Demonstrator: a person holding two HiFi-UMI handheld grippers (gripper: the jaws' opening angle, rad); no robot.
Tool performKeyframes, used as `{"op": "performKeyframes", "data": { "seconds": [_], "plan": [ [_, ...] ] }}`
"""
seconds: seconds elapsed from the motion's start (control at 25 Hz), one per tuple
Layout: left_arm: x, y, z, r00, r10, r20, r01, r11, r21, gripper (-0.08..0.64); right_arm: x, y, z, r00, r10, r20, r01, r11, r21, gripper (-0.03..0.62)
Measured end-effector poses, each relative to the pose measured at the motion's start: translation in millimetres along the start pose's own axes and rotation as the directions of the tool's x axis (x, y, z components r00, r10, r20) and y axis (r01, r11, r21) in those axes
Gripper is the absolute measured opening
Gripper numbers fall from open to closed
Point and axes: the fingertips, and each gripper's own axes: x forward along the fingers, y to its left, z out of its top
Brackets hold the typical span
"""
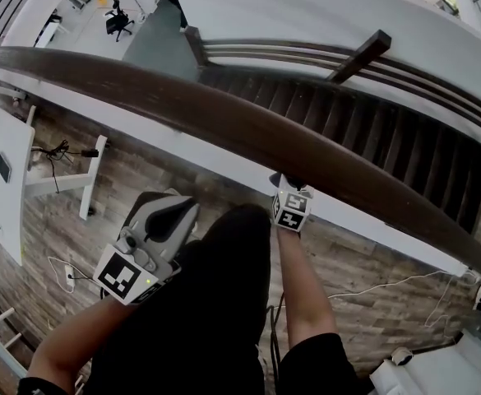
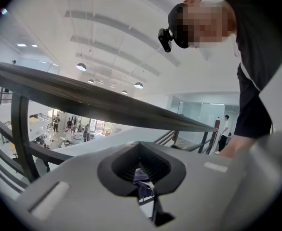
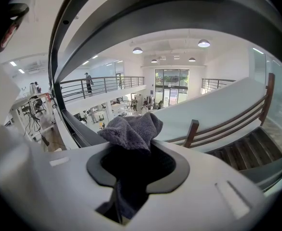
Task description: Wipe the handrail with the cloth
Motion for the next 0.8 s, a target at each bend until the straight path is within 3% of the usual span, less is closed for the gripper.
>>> {"op": "performKeyframes", "data": {
  "seconds": [0.36,0.8],
  "plan": [
    [18.3,-21.2,-5.8,0.999,-0.032,-0.022,0.032,0.999,-0.006,-0.002,-9.4,-25.6,-6.5,1.000,0.005,-0.026,-0.005,1.000,-0.025,0.107],
    [38.4,-49.4,-5.9,0.996,-0.083,-0.041,0.083,0.997,0.003,-0.002,-28.9,-68.7,-19.1,0.999,-0.044,-0.006,0.044,0.999,0.023,0.106]
  ]
}}
